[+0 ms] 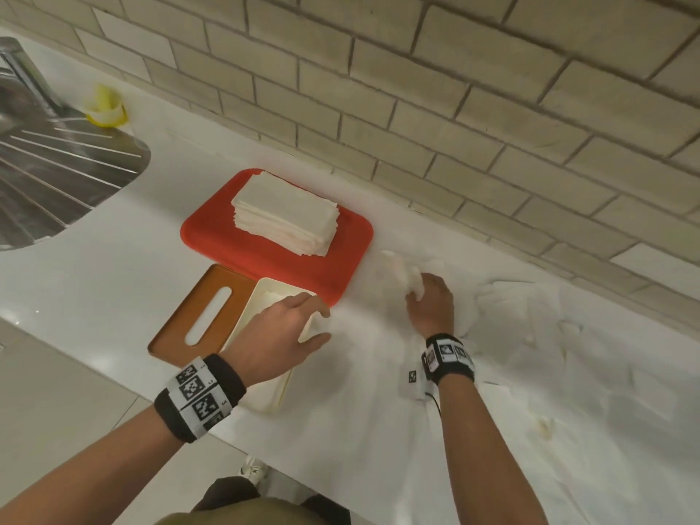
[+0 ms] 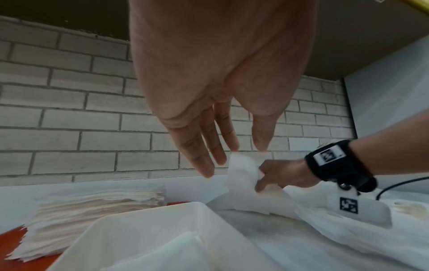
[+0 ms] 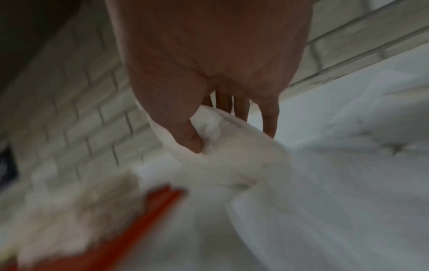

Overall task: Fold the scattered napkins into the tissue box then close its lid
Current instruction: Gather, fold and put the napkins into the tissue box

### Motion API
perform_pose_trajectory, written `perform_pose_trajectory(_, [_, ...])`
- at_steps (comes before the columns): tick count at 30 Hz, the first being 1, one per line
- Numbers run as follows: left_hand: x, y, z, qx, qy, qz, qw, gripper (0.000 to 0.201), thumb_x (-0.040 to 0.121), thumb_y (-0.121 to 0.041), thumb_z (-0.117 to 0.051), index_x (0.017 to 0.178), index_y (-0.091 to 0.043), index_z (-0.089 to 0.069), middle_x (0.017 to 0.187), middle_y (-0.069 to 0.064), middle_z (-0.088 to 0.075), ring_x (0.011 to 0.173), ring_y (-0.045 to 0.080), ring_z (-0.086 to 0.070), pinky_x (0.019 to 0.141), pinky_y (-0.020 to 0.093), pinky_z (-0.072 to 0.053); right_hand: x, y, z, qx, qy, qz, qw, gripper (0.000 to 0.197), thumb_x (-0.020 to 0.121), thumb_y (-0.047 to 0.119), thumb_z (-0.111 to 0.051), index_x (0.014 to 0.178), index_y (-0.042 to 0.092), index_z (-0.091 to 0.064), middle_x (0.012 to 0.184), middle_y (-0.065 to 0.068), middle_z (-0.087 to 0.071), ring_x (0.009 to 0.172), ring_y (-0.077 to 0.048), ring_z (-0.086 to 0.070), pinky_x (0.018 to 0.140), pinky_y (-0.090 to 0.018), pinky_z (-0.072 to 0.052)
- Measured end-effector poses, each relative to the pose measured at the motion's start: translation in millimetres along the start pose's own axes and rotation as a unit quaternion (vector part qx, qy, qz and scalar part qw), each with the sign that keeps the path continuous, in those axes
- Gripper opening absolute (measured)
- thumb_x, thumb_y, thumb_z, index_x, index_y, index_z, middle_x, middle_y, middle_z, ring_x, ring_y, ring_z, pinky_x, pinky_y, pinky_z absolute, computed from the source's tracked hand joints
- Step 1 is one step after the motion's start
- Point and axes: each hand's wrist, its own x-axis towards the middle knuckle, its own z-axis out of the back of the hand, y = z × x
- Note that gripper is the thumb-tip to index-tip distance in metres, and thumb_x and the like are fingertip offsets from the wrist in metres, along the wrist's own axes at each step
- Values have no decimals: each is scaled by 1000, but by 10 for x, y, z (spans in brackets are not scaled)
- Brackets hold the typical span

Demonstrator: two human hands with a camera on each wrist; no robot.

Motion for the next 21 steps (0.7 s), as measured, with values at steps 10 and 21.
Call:
perform_pose_trajectory(10, [366, -495, 242, -279, -38, 58, 958, 82, 84, -76, -74, 149, -32, -47, 146, -16, -59, 127, 4, -60, 105, 30, -52, -1131, 702, 1006, 346, 181, 64, 918, 18, 104, 23, -73, 121, 16, -76, 114, 5, -82, 107, -16, -78, 90, -35, -62])
perform_pose_trajectory(21, [79, 322, 801, -161, -137, 92, 973, 42, 93, -60, -73, 116, -25, -68, 104, -13, -74, 85, 4, -70, 65, 20, -50, -1878, 1572, 84, 407, 65, 13, 911, 53, 103, 8, -68, 137, 38, -40, 96, -4, -81, 84, -17, -79, 78, -39, -65])
